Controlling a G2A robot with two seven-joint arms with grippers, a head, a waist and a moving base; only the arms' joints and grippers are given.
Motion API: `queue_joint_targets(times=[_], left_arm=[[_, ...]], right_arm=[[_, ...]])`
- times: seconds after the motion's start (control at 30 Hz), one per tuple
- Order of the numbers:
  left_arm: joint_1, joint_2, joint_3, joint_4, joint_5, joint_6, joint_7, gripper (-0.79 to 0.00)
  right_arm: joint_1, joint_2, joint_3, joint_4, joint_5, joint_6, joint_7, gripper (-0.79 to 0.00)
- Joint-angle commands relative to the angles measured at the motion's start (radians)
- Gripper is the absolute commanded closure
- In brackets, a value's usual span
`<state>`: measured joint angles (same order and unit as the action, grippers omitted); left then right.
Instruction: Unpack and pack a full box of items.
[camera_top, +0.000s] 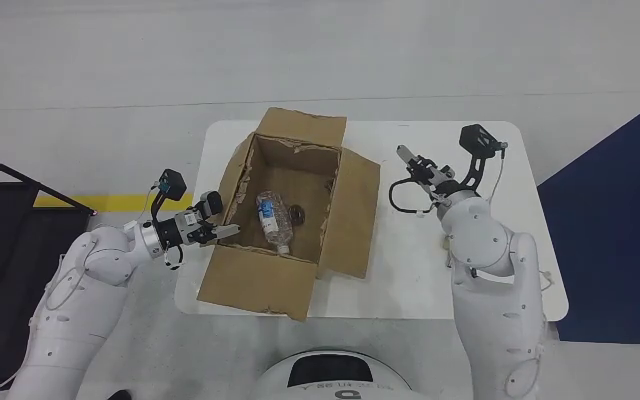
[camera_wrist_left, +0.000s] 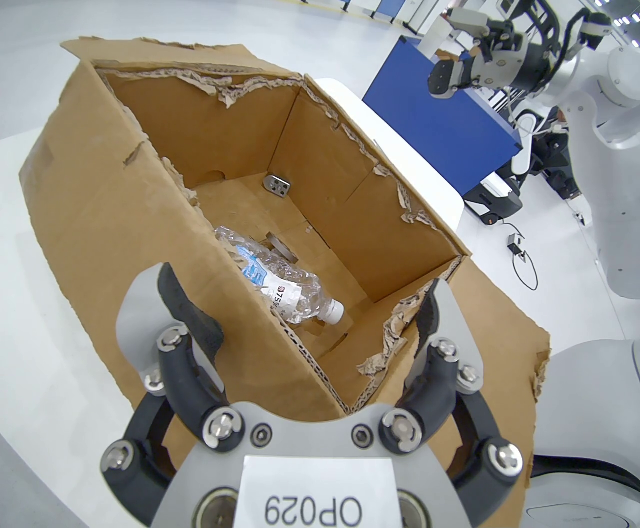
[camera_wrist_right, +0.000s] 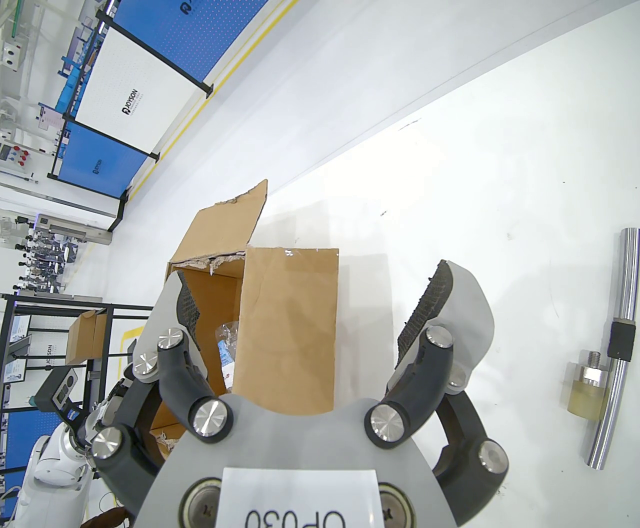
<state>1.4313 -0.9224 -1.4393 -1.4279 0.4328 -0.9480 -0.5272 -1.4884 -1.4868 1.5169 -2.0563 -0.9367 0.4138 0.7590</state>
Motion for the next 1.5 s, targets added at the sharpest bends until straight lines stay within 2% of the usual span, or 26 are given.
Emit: queue_joint_targets(times=[0.0, 0.63, 0.73, 0.87, 1.0, 1.17, 1.27, 1.3, 1.33, 1.37, 1.43, 1.47], left_arm=[[0.0, 0.0, 0.0, 0.0, 0.0, 0.0, 0.0, -0.785], [0.0, 0.0, 0.0, 0.0, 0.0, 0.0, 0.0, -0.785], [0.0, 0.0, 0.0, 0.0, 0.0, 0.0, 0.0, -0.785], [0.0, 0.0, 0.0, 0.0, 0.0, 0.0, 0.0, -0.785], [0.0, 0.0, 0.0, 0.0, 0.0, 0.0, 0.0, -0.785], [0.0, 0.0, 0.0, 0.0, 0.0, 0.0, 0.0, -0.785], [0.0, 0.0, 0.0, 0.0, 0.0, 0.0, 0.0, -0.785], [0.0, 0.0, 0.0, 0.0, 0.0, 0.0, 0.0, -0.785], [0.0, 0.0, 0.0, 0.0, 0.0, 0.0, 0.0, -0.785], [0.0, 0.0, 0.0, 0.0, 0.0, 0.0, 0.0, -0.785], [0.0, 0.0, 0.0, 0.0, 0.0, 0.0, 0.0, -0.785], [0.0, 0.0, 0.0, 0.0, 0.0, 0.0, 0.0, -0.785]], right_arm=[[0.0, 0.0, 0.0, 0.0, 0.0, 0.0, 0.0, -0.785], [0.0, 0.0, 0.0, 0.0, 0.0, 0.0, 0.0, -0.785], [-0.015, 0.003, -0.014, 0.002, -0.039, -0.03, -0.028, -0.785], [-0.066, 0.019, 0.011, -0.02, -0.099, -0.102, 0.073, -0.785], [-0.095, 0.032, 0.076, -0.023, -0.08, -0.15, 0.175, -0.785], [-0.084, 0.051, 0.135, 0.048, -0.188, -0.171, 0.282, -0.785], [-0.043, 0.058, 0.129, 0.133, -0.305, -0.135, 0.308, -0.6], [-0.032, 0.059, 0.128, 0.16, -0.316, -0.133, 0.325, -0.486], [-0.021, 0.061, 0.129, 0.184, -0.335, -0.133, 0.347, -0.431], [-0.01, 0.064, 0.129, 0.21, -0.373, -0.127, 0.357, -0.403], [0.009, 0.064, 0.113, 0.256, -0.4, -0.111, 0.366, -0.453], [0.017, 0.065, 0.107, 0.279, -0.406, -0.108, 0.372, -0.406]])
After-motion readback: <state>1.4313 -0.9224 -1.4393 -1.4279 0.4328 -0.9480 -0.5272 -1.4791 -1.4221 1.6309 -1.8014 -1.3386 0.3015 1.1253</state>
